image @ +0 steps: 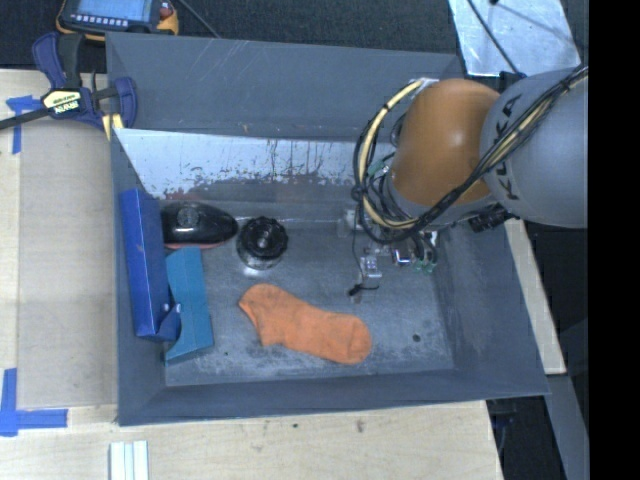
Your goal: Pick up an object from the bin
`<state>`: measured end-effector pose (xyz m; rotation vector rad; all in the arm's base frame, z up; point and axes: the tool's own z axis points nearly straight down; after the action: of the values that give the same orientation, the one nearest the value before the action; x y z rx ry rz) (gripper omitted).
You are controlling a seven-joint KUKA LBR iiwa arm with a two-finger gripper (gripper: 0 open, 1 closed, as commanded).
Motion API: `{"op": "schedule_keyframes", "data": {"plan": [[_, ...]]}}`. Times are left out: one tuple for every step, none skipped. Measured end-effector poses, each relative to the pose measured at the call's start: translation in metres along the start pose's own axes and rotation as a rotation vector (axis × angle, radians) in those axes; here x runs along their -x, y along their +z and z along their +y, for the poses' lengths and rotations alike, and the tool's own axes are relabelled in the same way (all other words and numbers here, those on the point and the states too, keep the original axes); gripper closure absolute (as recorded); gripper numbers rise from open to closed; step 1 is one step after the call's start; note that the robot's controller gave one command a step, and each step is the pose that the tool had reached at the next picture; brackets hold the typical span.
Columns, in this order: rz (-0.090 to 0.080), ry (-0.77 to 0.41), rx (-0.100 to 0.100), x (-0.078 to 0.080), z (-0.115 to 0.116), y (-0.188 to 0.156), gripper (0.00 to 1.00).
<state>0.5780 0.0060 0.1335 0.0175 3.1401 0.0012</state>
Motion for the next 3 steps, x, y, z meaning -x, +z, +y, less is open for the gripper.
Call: {"op": "schedule_keyframes", "data": {"plan": [[0.003, -0.014, -0.001, -0.063, 0.050, 0.000, 0.00], [0.000, -0.032, -0.001, -0.056, 0.049, 0.064, 0.00], [0.000, 0.145, -0.001, -0.092, 0.063, 0.063, 1.00]]}}
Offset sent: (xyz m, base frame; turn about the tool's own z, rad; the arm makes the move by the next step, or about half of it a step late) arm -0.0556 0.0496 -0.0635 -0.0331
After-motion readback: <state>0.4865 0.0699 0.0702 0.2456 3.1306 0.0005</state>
